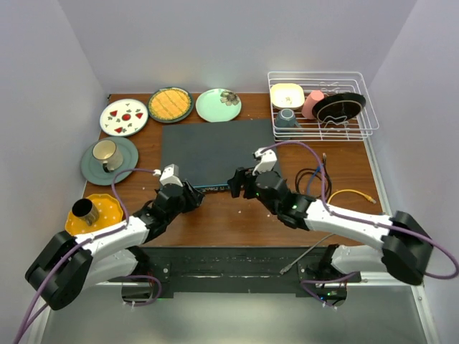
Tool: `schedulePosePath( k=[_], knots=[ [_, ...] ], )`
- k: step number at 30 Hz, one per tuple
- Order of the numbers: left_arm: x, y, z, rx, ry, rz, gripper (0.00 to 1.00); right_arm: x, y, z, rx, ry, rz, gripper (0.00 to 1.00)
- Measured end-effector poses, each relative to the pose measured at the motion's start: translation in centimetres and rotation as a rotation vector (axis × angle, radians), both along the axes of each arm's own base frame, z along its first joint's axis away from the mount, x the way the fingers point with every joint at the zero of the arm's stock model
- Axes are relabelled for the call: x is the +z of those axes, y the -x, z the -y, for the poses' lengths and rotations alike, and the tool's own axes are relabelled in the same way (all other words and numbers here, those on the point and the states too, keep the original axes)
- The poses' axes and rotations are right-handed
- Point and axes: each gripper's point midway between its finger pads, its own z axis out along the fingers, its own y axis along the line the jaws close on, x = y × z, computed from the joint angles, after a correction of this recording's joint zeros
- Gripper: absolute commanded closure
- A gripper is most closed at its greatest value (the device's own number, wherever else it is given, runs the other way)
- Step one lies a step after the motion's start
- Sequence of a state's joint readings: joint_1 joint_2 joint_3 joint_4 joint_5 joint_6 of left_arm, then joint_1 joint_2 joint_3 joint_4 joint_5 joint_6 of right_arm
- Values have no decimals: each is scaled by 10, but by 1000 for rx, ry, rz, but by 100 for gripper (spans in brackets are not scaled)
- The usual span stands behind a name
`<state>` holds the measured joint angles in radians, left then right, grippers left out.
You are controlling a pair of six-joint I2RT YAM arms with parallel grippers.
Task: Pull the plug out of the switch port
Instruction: Reset both arms
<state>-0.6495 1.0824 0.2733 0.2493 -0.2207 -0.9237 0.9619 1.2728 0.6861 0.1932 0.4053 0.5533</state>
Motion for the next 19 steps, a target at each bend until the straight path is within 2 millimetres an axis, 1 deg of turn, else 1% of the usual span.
schedulePosePath(
  k=[2, 3, 4, 7, 9, 11, 13, 15, 18, 19],
  knots=[
    [7, 0, 0, -1, 7, 9, 59, 29, 3, 9, -7, -42, 52, 18],
    [11, 0, 1, -1, 10, 13, 58, 37, 3, 12, -13, -55, 66, 18],
    [17, -1, 2, -2, 13, 18, 58, 52, 5, 18, -23, -78, 92, 16],
    [37, -5, 4, -2, 18, 39, 58, 78, 11, 35, -51, -117, 139, 14],
    [48, -8, 4, 2, 0, 42, 58, 88, 15, 48, -69, -125, 157, 13],
    [60, -11, 2, 10, -36, 35, 57, 92, 19, 59, -85, -115, 161, 13],
    [71, -14, -1, 19, -74, 38, 57, 91, 23, 67, -92, -103, 158, 12],
    [82, -15, -6, 27, -99, 52, 56, 86, 27, 76, -101, -88, 151, 12],
    [95, -10, -19, 44, -124, 83, 54, 76, 34, 88, -112, -62, 137, 12],
    [98, -7, -23, 49, -129, 91, 52, 73, 35, 92, -115, -53, 132, 12]
  ],
)
